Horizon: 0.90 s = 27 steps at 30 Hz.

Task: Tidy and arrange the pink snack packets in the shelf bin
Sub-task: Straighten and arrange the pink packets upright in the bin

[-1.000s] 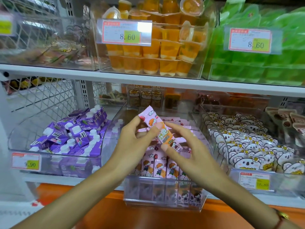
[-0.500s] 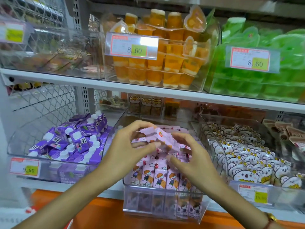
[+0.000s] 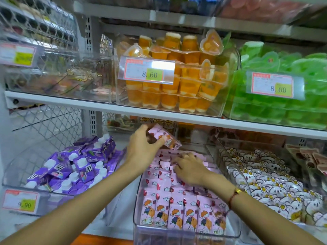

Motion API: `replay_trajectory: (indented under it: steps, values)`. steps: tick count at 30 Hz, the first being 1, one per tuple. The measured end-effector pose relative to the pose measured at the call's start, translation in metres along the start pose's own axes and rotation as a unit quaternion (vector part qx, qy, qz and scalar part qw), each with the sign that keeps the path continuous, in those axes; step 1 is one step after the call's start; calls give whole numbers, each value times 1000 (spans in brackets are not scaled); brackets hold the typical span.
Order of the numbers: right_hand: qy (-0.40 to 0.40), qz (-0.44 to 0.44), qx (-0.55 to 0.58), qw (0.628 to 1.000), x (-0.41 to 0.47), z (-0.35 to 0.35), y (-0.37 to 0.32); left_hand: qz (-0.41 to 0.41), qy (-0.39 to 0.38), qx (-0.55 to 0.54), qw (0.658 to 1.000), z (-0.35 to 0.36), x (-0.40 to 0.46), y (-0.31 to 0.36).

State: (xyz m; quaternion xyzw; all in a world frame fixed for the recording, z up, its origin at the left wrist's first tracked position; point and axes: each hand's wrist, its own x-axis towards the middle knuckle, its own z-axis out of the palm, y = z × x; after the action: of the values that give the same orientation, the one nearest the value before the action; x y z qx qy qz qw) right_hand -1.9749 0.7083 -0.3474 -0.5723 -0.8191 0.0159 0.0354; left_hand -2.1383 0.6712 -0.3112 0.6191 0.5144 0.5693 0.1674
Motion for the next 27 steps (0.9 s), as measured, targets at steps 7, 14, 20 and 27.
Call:
replay_trajectory:
  steps: [7, 14, 20, 27]
  values:
    - [-12, -16, 54, 998, -28, 0, -3, 41, -125, 213, 968, 20, 29, -9]
    - [10, -26, 89, 996, -39, -2, -6, 76, -250, 286, 922, 32, 44, -17]
    - [65, -47, 35, 996, -72, 5, -8, 42, -358, 359, 861, 60, 46, -32]
    - [62, -51, -9, 997, -86, 17, -10, 53, -400, 353, 844, 55, 50, -21]
